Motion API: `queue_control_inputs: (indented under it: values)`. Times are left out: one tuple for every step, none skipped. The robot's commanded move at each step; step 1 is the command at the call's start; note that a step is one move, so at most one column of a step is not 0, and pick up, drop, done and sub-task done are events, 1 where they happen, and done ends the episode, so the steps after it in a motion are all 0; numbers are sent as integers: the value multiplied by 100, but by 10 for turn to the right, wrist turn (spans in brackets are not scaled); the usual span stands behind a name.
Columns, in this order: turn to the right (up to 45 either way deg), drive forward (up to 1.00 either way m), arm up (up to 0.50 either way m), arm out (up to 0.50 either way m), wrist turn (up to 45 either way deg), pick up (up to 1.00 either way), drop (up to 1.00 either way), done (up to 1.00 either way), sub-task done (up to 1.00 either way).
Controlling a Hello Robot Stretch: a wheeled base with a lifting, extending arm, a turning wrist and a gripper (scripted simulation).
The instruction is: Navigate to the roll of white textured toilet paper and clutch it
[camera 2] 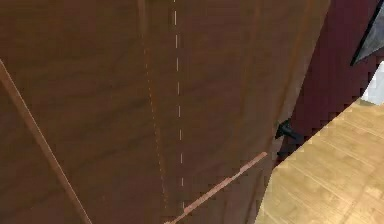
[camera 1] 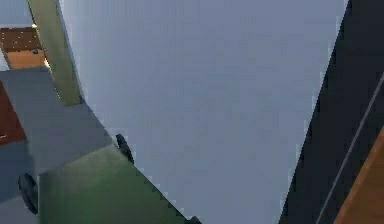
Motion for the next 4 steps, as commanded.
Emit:
queue_control_inputs:
  values:
    - [-450,0,0,0,0,0,0,0,0]
    - [-120,0,0,0,0,0,0,0,0]
    - [0,100,0,0,0,0,0,0,0]
    - [-90,0,0,0,0,0,0,0,0]
